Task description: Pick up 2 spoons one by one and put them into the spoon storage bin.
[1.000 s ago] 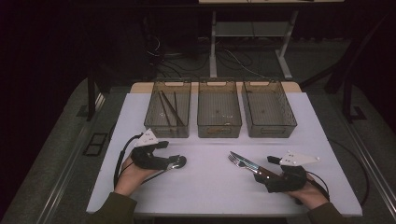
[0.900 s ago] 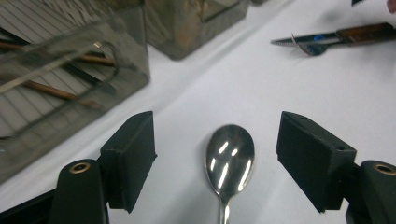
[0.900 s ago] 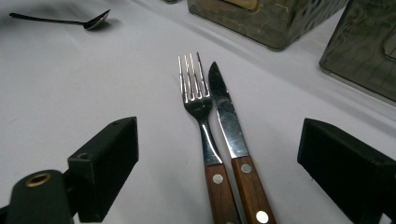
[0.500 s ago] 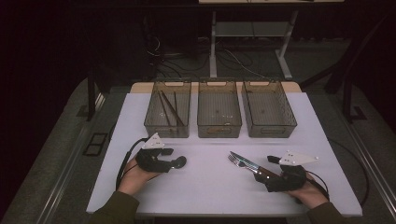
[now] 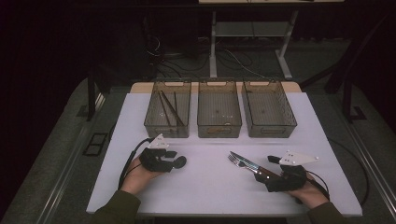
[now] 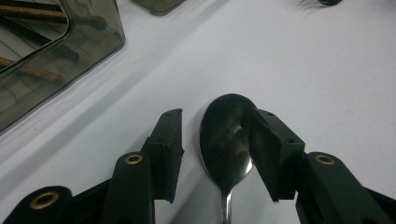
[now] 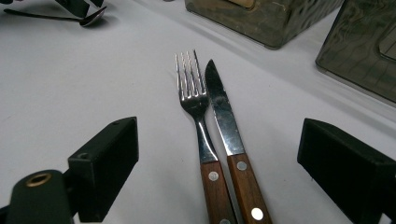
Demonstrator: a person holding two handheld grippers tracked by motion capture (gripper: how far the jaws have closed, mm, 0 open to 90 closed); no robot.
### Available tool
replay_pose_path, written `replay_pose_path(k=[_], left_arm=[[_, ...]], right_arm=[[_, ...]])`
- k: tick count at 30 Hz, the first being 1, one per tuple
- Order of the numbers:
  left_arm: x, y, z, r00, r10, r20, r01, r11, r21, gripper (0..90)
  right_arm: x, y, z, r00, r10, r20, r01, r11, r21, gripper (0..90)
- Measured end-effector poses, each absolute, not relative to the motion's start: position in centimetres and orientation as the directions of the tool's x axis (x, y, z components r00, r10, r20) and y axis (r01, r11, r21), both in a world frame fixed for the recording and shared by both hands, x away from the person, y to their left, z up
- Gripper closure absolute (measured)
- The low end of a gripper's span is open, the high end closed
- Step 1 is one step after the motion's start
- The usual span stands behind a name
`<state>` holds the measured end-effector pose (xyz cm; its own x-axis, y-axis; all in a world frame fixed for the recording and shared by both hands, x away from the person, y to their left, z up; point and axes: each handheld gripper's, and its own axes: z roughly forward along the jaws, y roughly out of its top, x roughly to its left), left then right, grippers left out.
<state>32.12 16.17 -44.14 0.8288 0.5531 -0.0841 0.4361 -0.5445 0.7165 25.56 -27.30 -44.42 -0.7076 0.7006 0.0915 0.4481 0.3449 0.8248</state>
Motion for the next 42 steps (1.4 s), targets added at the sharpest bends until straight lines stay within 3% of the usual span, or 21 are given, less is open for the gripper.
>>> replay_pose_path(k=[21,31,42], left_arm=[[31.9,15.1,-44.5,0.853,0.52,-0.047,0.411,-0.612,0.676,59.6],[31.6,14.5,-44.1,0.864,0.503,-0.022,0.395,-0.651,0.649,65.9],[31.2,14.5,-43.4,0.876,0.483,0.015,0.363,-0.678,0.64,79.2]], right_arm=[[25.5,-27.3,-44.4,-0.706,0.703,0.086,0.447,0.349,0.824,12.1],[25.5,-27.3,-44.4,-0.706,0.704,0.085,0.447,0.348,0.824,12.2],[25.5,-27.4,-44.4,-0.706,0.703,0.084,0.446,0.349,0.824,12.2]])
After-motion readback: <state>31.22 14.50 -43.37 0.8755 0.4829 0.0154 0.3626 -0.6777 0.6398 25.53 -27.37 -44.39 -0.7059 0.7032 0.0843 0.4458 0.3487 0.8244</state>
